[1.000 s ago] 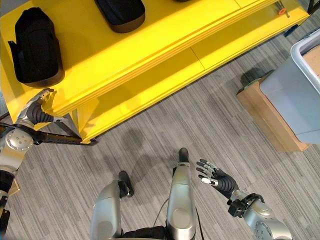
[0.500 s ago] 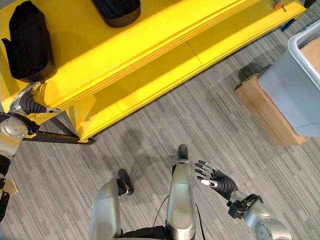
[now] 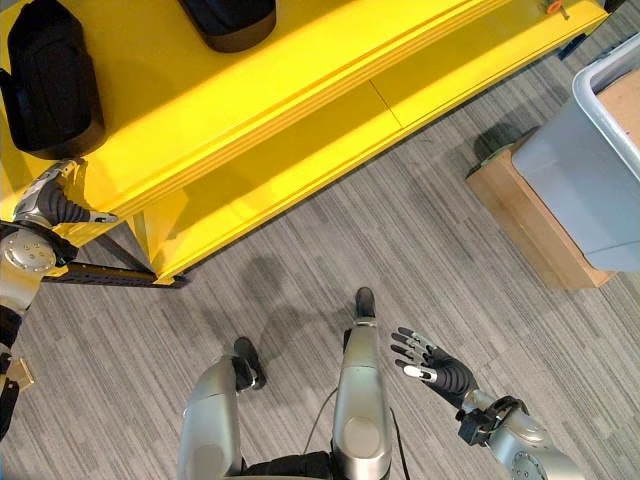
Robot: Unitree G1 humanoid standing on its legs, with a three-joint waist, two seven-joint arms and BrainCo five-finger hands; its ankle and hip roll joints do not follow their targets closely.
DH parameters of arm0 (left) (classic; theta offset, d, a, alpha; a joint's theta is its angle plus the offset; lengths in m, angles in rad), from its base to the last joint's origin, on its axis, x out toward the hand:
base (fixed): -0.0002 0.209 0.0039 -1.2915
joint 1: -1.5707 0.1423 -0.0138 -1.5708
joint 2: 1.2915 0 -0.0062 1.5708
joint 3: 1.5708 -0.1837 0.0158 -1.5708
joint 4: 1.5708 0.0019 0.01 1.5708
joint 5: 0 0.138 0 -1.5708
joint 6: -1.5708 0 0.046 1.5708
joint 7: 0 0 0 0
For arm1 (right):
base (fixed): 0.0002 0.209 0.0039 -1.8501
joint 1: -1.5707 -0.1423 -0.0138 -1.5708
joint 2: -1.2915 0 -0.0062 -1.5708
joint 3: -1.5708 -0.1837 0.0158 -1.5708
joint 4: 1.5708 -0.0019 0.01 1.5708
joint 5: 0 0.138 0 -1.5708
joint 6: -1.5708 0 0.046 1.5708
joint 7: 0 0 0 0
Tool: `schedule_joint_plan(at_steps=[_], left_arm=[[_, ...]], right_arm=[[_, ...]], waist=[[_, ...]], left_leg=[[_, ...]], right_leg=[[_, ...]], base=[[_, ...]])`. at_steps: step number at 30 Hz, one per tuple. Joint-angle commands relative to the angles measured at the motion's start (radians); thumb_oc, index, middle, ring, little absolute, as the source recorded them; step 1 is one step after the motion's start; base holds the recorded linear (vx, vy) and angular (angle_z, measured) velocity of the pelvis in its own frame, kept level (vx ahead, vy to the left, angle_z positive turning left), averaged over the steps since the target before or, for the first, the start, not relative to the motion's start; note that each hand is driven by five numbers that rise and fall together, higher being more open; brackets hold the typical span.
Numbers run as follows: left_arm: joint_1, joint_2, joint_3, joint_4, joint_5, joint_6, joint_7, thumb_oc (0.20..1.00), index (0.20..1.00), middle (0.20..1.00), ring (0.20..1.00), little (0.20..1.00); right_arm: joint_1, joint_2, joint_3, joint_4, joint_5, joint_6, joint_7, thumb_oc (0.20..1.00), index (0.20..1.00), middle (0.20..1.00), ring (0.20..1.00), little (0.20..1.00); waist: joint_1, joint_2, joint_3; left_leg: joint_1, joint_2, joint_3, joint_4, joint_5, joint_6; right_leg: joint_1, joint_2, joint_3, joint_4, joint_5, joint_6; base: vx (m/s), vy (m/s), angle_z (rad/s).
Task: Move parts from the plastic box to the shelf.
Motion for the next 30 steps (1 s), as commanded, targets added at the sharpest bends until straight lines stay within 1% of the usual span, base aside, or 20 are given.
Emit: schedule_joint_plan(at_steps=[1,8,21,30], left_arm=[[0.069,0.054,-0.004,-0.037,0.008,-0.003,-0.024,1.000,1.000,1.000,1.000,1.000],[0.084,0.047,0.016,-0.075,0.009,-0.006,-0.021,1.000,1.000,1.000,1.000,1.000],[0.019,0.023,-0.024,-0.119,0.008,-0.014,-0.012,1.000,1.000,1.000,1.000,1.000],[-0.043,0.011,-0.060,-0.114,0.012,-0.018,-0.007,1.000,1.000,1.000,1.000,1.000]], right_arm=[[0.059,-0.007,-0.014,-0.029,0.035,-0.021,0.013,1.000,1.000,1.000,1.000,1.000],[0.061,-0.006,-0.019,-0.019,0.032,-0.022,0.010,1.000,1.000,1.000,1.000,1.000],[0.061,-0.006,-0.020,-0.019,0.031,-0.023,0.003,1.000,1.000,1.000,1.000,1.000],[0.060,-0.007,-0.020,-0.012,0.026,-0.023,0.004,1.000,1.000,1.000,1.000,1.000]], waist=[[0.021,-0.100,-0.043],[0.018,-0.103,-0.043],[0.011,-0.110,-0.043],[0.002,-0.110,-0.043]], left_leg=[[-0.113,0.044,-0.120,-0.021,0.114,-0.041],[-0.106,0.048,-0.120,-0.020,0.111,-0.042],[-0.080,0.047,-0.112,-0.009,0.099,-0.044],[-0.054,0.050,-0.106,-0.013,0.096,-0.046]], right_leg=[[0.035,-0.098,0.059,0.029,-0.032,0.004],[0.040,-0.095,0.061,0.034,-0.037,0.001],[0.056,-0.097,0.074,0.042,-0.039,0.002],[0.071,-0.096,0.082,0.042,-0.039,0.005]], base=[[0.00,0.000,0.00],[0.00,0.000,0.00],[0.00,0.000,0.00],[0.01,-0.002,-0.02]])
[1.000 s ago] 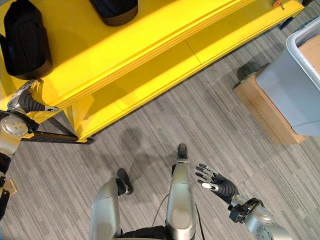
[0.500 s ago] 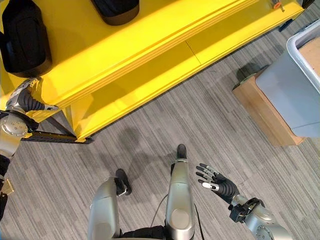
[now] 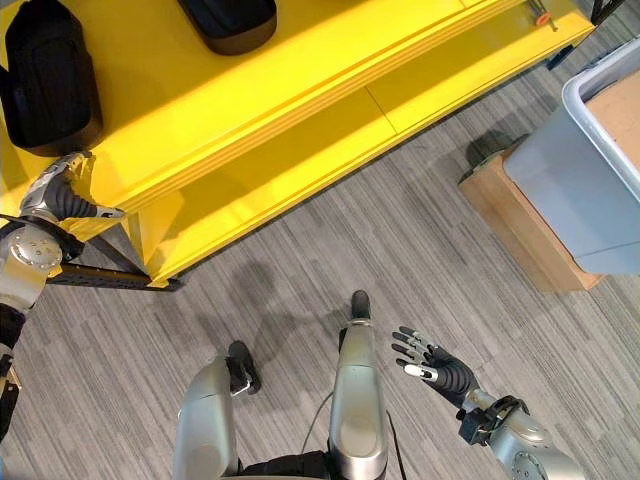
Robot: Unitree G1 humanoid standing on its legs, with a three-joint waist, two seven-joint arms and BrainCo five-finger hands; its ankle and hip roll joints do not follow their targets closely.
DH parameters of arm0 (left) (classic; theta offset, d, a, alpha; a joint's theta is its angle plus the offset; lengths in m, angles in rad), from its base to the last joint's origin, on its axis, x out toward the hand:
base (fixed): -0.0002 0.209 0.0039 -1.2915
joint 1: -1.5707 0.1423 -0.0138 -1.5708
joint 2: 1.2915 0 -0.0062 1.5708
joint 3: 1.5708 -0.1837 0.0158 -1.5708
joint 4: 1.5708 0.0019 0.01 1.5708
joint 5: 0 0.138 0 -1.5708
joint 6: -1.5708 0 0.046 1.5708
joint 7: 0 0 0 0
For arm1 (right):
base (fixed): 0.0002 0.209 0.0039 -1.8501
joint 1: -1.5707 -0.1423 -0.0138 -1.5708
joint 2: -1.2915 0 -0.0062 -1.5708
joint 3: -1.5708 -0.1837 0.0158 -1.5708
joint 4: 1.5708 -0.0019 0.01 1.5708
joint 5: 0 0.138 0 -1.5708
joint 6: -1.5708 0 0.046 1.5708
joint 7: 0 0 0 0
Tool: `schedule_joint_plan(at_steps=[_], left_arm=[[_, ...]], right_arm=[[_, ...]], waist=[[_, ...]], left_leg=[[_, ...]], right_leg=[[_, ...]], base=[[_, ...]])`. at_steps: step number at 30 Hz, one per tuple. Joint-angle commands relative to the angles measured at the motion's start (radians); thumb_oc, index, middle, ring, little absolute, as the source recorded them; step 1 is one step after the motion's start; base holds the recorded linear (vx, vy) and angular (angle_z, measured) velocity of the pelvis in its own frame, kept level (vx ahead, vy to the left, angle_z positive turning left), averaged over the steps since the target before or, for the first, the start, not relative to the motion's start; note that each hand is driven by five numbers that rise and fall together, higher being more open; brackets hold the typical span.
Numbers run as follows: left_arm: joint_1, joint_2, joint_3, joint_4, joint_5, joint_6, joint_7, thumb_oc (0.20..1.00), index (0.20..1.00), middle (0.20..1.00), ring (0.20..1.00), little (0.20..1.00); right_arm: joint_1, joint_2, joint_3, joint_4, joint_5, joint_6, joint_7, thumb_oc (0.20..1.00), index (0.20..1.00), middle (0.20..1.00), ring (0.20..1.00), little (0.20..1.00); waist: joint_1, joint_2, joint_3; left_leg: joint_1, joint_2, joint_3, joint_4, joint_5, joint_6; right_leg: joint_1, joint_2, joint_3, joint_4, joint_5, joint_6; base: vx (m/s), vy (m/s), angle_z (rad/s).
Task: Move parts from the plastic box to the shelf.
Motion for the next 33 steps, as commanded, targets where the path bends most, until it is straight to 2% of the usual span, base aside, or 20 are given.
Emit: schedule_joint_plan(at_steps=[1,15,22,25,27,28,30,32,33], left_arm=[[-0.047,0.018,-0.020,-0.029,0.011,-0.047,0.001,1.000,1.000,1.000,1.000,1.000],[-0.139,-0.001,-0.081,-0.020,0.007,-0.057,0.008,1.000,1.000,1.000,1.000,1.000],[-0.124,-0.005,-0.074,-0.106,0.014,-0.068,0.016,1.000,1.000,1.000,1.000,1.000],[-0.016,-0.006,0.020,-0.281,-0.009,-0.100,0.028,1.000,1.000,1.000,1.000,1.000],[0.024,-0.003,0.050,-0.325,-0.003,-0.103,0.026,1.000,1.000,1.000,1.000,1.000],[0.098,-0.005,0.115,-0.411,-0.030,-0.119,0.024,1.000,1.000,1.000,1.000,1.000],[0.146,-0.004,0.155,-0.451,-0.045,-0.131,0.020,1.000,1.000,1.000,1.000,1.000],[0.223,-0.015,0.223,-0.515,-0.094,-0.154,0.029,1.000,1.000,1.000,1.000,1.000],[0.299,-0.024,0.290,-0.574,-0.153,-0.189,0.049,1.000,1.000,1.000,1.000,1.000]], right_arm=[[0.061,-0.012,-0.012,-0.014,0.026,-0.025,0.005,1.000,1.000,1.000,1.000,1.000],[0.067,-0.009,-0.016,-0.004,0.024,-0.026,0.003,1.000,1.000,1.000,1.000,1.000],[0.076,-0.004,-0.021,-0.005,0.022,-0.031,0.002,1.000,1.000,1.000,1.000,1.000],[0.086,0.004,-0.035,-0.011,0.018,-0.043,0.001,1.000,1.000,1.000,1.000,1.000],[0.089,0.003,-0.038,-0.012,0.017,-0.046,0.002,1.000,1.000,1.000,1.000,1.000],[0.094,0.009,-0.050,-0.014,0.012,-0.050,0.001,1.000,1.000,1.000,1.000,1.000],[0.094,0.008,-0.050,-0.013,0.010,-0.054,0.003,1.000,1.000,1.000,1.000,1.000],[0.098,0.010,-0.058,-0.017,0.006,-0.059,0.003,1.000,1.000,1.000,1.000,1.000],[0.101,0.013,-0.066,-0.026,0.002,-0.068,0.003,1.000,1.000,1.000,1.000,1.000]], waist=[[0.007,-0.078,-0.042],[-0.009,-0.078,-0.042],[-0.007,-0.073,-0.042],[0.005,-0.065,-0.042],[0.006,-0.062,-0.042],[0.016,-0.058,-0.042],[0.017,-0.055,-0.042],[0.024,-0.050,-0.042],[0.034,-0.044,-0.042]], left_leg=[[-0.076,0.051,-0.114,-0.065,0.124,-0.048],[-0.057,0.052,-0.106,-0.056,0.120,-0.053],[-0.058,0.052,-0.109,-0.054,0.119,-0.054],[-0.063,0.051,-0.112,-0.053,0.119,-0.054],[-0.063,0.050,-0.113,-0.054,0.118,-0.054],[-0.063,0.050,-0.117,-0.058,0.119,-0.054],[-0.062,0.050,-0.120,-0.061,0.121,-0.055],[-0.061,0.050,-0.124,-0.064,0.124,-0.055],[-0.057,0.049,-0.127,-0.069,0.126,-0.057]], right_leg=[[0.057,-0.096,0.056,-0.008,-0.036,0.002],[0.068,-0.095,0.069,-0.005,-0.036,0.004],[0.070,-0.096,0.070,-0.003,-0.039,0.004],[0.067,-0.097,0.067,0.006,-0.045,-0.001],[0.068,-0.096,0.065,0.008,-0.048,-0.002],[0.070,-0.096,0.062,0.006,-0.050,-0.004],[0.075,-0.095,0.058,0.004,-0.051,-0.005],[0.080,-0.095,0.055,0.004,-0.052,-0.008],[0.087,-0.094,0.052,0.002,-0.054,-0.010]], base=[[0.01,-0.010,-0.06],[0.00,-0.005,-0.03],[0.00,0.000,0.00],[0.00,0.000,0.00],[0.00,0.000,0.00],[0.00,-0.012,-0.04],[0.00,-0.013,-0.07],[0.00,0.000,0.00],[0.00,0.000,0.00]])
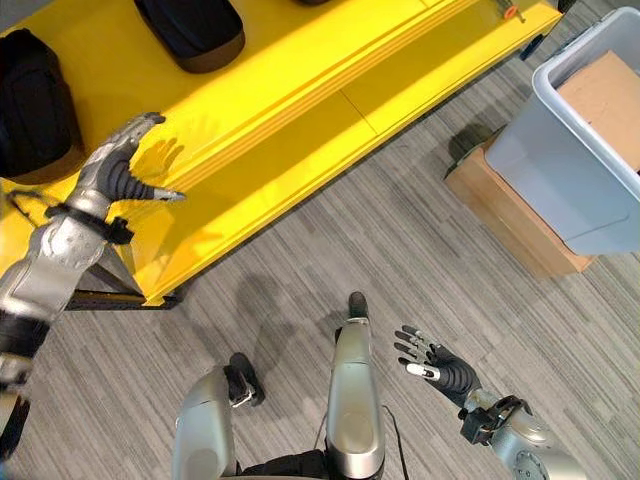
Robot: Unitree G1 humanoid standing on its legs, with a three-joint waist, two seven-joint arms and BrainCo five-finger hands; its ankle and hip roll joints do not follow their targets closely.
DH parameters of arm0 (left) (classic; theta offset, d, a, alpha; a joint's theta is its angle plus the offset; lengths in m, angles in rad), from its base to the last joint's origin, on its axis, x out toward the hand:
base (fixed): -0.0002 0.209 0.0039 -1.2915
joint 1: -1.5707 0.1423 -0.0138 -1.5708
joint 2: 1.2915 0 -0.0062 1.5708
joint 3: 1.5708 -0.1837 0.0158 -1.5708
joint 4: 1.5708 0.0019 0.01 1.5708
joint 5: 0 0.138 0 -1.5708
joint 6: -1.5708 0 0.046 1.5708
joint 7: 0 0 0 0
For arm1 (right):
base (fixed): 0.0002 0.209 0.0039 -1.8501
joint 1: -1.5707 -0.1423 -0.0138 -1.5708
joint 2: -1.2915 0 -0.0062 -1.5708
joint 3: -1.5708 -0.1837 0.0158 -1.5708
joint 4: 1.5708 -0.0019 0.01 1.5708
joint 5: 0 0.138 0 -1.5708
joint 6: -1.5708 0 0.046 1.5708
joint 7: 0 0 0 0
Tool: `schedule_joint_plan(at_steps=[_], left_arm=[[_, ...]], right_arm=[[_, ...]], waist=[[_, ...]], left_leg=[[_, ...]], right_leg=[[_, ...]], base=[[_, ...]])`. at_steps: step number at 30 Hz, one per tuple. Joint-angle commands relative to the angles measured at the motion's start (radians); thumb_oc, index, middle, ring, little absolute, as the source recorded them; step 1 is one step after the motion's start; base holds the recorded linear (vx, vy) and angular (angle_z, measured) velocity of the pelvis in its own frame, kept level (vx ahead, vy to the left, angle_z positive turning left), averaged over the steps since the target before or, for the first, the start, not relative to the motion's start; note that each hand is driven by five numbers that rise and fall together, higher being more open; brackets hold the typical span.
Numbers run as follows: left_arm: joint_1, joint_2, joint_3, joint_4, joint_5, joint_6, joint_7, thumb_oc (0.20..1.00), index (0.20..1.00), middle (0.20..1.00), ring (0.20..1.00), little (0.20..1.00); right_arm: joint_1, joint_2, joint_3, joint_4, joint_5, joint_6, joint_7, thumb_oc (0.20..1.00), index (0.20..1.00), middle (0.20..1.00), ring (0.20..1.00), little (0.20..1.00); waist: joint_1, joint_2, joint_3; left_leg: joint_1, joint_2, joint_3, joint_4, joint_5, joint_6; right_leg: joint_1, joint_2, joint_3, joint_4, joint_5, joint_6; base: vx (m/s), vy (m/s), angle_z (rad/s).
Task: Move parts from the plastic box to the shelf.
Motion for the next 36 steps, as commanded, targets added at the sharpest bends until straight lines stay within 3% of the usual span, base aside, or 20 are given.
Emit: schedule_joint_plan(at_steps=[1,8,15,19,20,27,36], left_arm=[[0.091,0.023,0.147,-0.048,-0.121,-0.085,0.048,1.000,1.000,1.000,1.000,1.000],[0.255,-0.076,0.304,-0.123,-0.382,-0.189,0.084,1.000,1.000,1.000,1.000,1.000],[0.224,-0.160,0.324,-0.019,-0.659,-0.237,0.098,1.000,1.000,1.000,1.000,1.000],[0.196,-0.164,0.331,0.028,-0.681,-0.246,0.125,1.000,1.000,1.000,1.000,1.000],[0.158,-0.179,0.336,0.079,-0.768,-0.266,0.135,1.000,1.000,1.000,1.000,1.000],[0.061,-0.147,0.315,0.208,-0.855,-0.274,0.141,1.000,1.000,1.000,1.000,1.000],[-0.110,-0.036,0.308,0.530,-0.986,-0.277,0.148,1.000,1.000,1.000,1.000,1.000]], right_arm=[[0.090,0.009,-0.031,-0.037,0.005,-0.049,0.004,1.000,1.000,1.000,1.000,1.000],[0.080,0.018,-0.030,-0.058,-0.010,-0.076,-0.001,1.000,1.000,1.000,1.000,1.000],[0.040,0.027,-0.004,-0.064,-0.016,-0.089,-0.027,1.000,1.000,1.000,1.000,1.000],[0.024,0.036,0.007,-0.060,-0.009,-0.090,-0.035,1.000,1.000,1.000,1.000,1.000],[0.011,0.039,0.015,-0.059,-0.002,-0.094,-0.044,1.000,1.000,1.000,1.000,1.000],[-0.004,0.042,0.033,-0.059,0.008,-0.096,-0.057,1.000,1.000,1.000,1.000,1.000],[-0.021,0.036,0.064,-0.055,0.038,-0.097,-0.064,1.000,1.000,1.000,1.000,1.000]], waist=[[0.037,-0.045,-0.042],[0.057,-0.036,-0.042],[0.062,-0.039,-0.042],[0.061,-0.043,-0.042],[0.060,-0.048,-0.042],[0.053,-0.061,-0.042],[0.043,-0.078,-0.042]], left_leg=[[-0.098,0.047,-0.160,-0.082,0.149,-0.051],[-0.070,0.046,-0.170,-0.108,0.161,-0.056],[-0.042,0.048,-0.184,-0.133,0.179,-0.061],[-0.034,0.050,-0.188,-0.142,0.184,-0.063],[-0.028,0.052,-0.189,-0.146,0.187,-0.063],[-0.027,0.056,-0.191,-0.141,0.188,-0.064],[-0.042,0.061,-0.189,-0.117,0.177,-0.068]], right_leg=[[0.096,-0.096,0.016,-0.046,-0.027,-0.016],[0.130,-0.095,-0.001,-0.055,-0.027,-0.018],[0.174,-0.088,-0.020,-0.074,-0.023,-0.018],[0.186,-0.088,-0.028,-0.079,-0.025,-0.017],[0.198,-0.086,-0.031,-0.085,-0.023,-0.015],[0.206,-0.086,-0.031,-0.090,-0.021,-0.011],[0.200,-0.088,-0.028,-0.091,-0.023,-0.002]], base=[[0.00,0.000,0.00],[0.01,-0.007,0.04],[0.01,-0.006,0.05],[0.00,0.002,0.01],[0.01,0.008,0.05],[0.01,0.014,0.04],[0.01,0.011,0.01]])
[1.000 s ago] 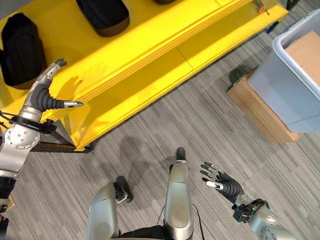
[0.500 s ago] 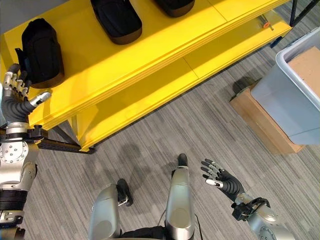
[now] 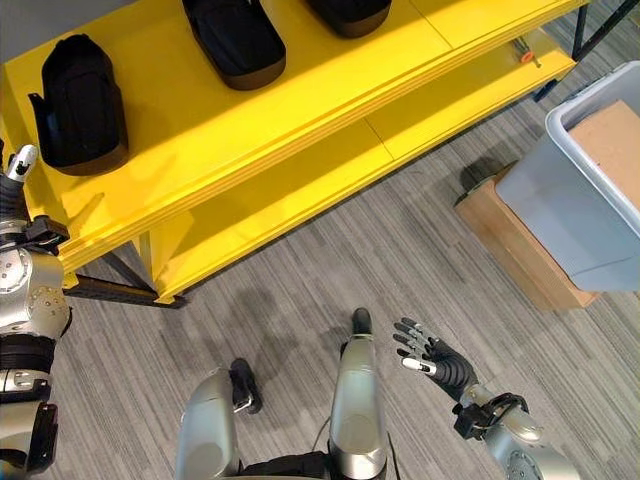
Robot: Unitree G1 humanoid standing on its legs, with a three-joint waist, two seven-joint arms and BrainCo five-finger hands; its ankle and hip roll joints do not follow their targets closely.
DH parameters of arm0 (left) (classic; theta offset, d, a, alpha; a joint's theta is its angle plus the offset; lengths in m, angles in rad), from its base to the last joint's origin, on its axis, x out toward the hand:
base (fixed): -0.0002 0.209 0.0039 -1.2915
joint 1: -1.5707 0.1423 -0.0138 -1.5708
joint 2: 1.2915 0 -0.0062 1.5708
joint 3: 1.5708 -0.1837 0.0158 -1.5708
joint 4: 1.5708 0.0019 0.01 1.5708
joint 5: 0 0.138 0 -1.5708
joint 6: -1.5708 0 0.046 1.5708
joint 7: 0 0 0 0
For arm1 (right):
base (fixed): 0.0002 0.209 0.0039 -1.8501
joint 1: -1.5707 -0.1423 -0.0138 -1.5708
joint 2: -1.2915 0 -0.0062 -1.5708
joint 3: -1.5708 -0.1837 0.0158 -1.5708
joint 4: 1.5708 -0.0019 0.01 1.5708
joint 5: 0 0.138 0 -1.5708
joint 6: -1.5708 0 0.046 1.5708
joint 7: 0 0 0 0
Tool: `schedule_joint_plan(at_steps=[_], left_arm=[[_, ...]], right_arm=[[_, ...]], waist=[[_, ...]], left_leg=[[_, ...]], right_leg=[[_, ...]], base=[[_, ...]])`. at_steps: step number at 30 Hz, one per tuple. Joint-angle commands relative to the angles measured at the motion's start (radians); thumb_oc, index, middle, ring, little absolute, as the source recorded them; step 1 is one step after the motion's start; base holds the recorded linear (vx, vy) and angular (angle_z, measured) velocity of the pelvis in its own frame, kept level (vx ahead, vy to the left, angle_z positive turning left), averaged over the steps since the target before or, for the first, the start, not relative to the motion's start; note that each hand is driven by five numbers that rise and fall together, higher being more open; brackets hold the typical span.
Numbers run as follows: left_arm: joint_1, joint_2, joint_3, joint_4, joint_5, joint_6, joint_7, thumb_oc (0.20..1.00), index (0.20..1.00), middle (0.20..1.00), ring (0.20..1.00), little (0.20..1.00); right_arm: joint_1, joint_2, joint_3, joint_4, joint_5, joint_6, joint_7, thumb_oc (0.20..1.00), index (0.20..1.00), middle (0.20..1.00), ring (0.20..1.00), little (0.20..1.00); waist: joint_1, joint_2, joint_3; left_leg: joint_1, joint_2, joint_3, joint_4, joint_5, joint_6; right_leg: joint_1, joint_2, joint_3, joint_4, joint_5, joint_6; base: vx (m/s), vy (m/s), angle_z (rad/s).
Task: Move parts from the plastic box to the shelf.
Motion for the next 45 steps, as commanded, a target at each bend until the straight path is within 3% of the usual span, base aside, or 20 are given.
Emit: schedule_joint_plan(at_steps=[1,8,17,28,45], left_arm=[[-0.052,0.122,0.011,0.061,-0.027,-0.061,0.010,1.000,1.000,1.000,1.000,1.000],[-0.169,0.220,-0.034,0.237,0.003,-0.045,0.033,1.000,1.000,1.000,1.000,1.000],[-0.274,0.267,-0.096,0.360,-0.021,-0.021,0.018,1.000,1.000,1.000,1.000,1.000],[-0.317,0.244,-0.156,0.383,-0.035,-0.014,0.004,1.000,1.000,1.000,1.000,1.000],[-0.300,0.155,-0.211,0.285,-0.002,-0.010,0.011,1.000,1.000,1.000,1.000,1.000]], right_arm=[[0.008,0.023,0.018,-0.020,0.052,-0.042,0.003,1.000,1.000,1.000,1.000,1.000],[-0.012,0.014,0.058,-0.010,0.079,-0.046,0.005,1.000,1.000,1.000,1.000,1.000],[-0.034,0.006,0.082,-0.005,0.099,-0.053,-0.003,1.000,1.000,1.000,1.000,1.000],[-0.055,0.011,0.118,0.000,0.113,-0.051,-0.004,1.000,1.000,1.000,1.000,1.000],[-0.039,-0.011,0.132,0.000,0.108,-0.045,0.003,1.000,1.000,1.000,1.000,1.000]], waist=[[0.018,-0.080,-0.042],[0.014,-0.094,-0.042],[0.010,-0.109,-0.042],[0.006,-0.120,-0.042],[0.003,-0.136,-0.042]], left_leg=[[-0.099,0.059,-0.143,-0.079,0.160,-0.068],[-0.132,0.065,-0.146,-0.047,0.148,-0.067],[-0.186,0.065,-0.152,0.008,0.125,-0.057],[-0.238,0.059,-0.154,0.054,0.100,-0.045],[-0.255,0.059,-0.153,0.068,0.093,-0.044]], right_leg=[[0.083,-0.090,0.026,-0.013,-0.038,-0.003],[0.065,-0.094,0.027,-0.011,-0.039,0.005],[0.040,-0.101,0.030,-0.013,-0.033,0.014],[0.015,-0.113,0.033,-0.014,-0.025,0.020],[-0.022,-0.105,0.053,0.011,-0.031,0.011]], base=[[0.00,0.000,0.00],[0.00,0.014,0.02],[0.00,0.021,-0.01],[0.00,0.032,0.00],[0.00,0.005,0.01]])
